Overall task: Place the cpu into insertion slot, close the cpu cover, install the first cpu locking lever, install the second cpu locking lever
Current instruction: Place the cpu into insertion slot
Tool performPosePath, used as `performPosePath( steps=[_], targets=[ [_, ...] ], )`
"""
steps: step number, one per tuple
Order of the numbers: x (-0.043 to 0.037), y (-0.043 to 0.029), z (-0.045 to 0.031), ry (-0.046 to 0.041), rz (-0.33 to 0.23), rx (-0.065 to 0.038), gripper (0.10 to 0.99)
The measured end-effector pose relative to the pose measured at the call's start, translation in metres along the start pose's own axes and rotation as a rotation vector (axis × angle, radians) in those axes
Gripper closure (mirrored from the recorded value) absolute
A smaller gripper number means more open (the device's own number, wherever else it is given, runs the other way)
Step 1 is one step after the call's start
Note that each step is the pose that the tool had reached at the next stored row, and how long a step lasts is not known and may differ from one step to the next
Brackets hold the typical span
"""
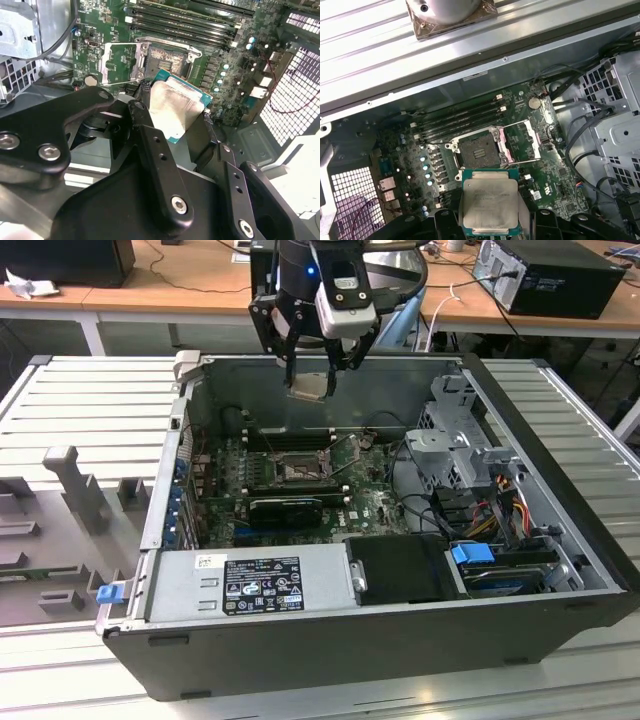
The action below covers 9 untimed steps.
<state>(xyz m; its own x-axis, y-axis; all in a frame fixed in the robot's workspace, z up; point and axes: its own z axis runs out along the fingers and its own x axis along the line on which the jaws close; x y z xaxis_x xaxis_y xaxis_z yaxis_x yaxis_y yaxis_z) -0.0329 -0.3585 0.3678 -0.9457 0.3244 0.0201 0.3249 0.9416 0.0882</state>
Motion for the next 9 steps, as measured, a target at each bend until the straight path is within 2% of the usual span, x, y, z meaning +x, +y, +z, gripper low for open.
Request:
performPosePath(
  steps=[9],
  targets=[
    [0.0, 0.0, 0.0, -0.0031, 0.034, -0.001, 0.557]
  ],
)
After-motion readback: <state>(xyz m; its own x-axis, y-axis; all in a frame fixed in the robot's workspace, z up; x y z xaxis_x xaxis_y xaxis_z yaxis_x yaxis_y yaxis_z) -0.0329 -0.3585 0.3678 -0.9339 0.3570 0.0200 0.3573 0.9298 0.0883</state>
